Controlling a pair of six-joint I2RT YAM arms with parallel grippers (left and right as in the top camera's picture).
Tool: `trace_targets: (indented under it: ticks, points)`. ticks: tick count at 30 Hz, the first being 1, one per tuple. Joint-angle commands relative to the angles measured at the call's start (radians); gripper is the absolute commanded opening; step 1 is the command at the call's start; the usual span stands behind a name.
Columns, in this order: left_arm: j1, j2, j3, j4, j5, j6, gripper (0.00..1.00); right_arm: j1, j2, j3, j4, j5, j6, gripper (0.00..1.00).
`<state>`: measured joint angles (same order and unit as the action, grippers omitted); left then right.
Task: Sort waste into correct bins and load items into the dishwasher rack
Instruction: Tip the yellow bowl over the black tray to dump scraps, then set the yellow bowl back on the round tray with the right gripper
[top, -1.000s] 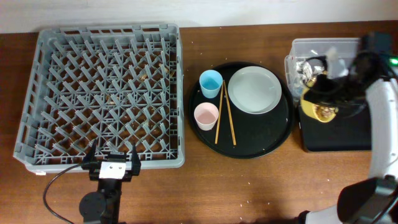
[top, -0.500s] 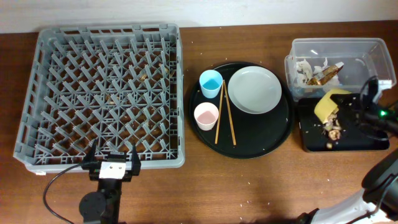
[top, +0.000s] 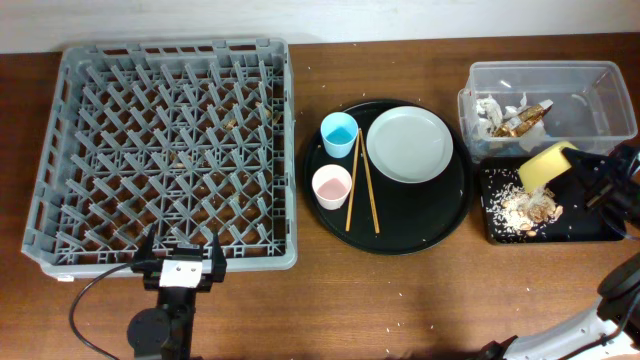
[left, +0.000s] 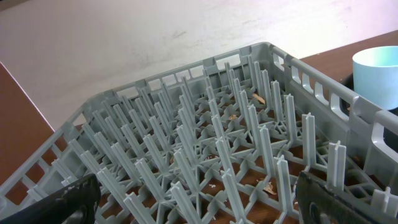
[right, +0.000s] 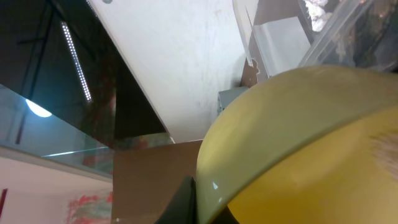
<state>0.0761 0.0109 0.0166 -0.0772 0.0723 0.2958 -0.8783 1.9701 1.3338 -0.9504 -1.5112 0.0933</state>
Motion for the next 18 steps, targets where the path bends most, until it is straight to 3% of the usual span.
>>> trace_targets:
  ticks: [1, 3, 7, 11, 14, 18]
  points:
    - [0.005, -0.005, -0.008, 0.002, 0.01, 0.01, 1.0, -0.006, 0.011, -0.004, -0.076, -0.041, -0.059, 0.04]
    - [0.005, -0.005, -0.008, 0.002, 0.01, 0.01, 1.0, -0.008, 0.012, -0.004, -0.034, -0.038, -0.127, 0.04]
    - [0.005, -0.005, -0.008, 0.002, 0.01, 0.01, 1.0, -0.008, 0.002, -0.004, -0.12, -0.041, -0.169, 0.04]
    - [0.005, -0.005, -0.008, 0.002, 0.01, 0.01, 1.0, -0.008, -0.031, -0.004, -0.356, -0.021, -0.466, 0.04]
    - [0.005, -0.005, -0.008, 0.002, 0.01, 0.01, 1.0, 0.011, -0.101, -0.004, -0.435, 0.104, -0.538, 0.04]
    - [0.005, -0.005, -0.008, 0.002, 0.01, 0.01, 1.0, 0.135, -0.245, 0.046, -0.471, 0.249, -0.525, 0.04]
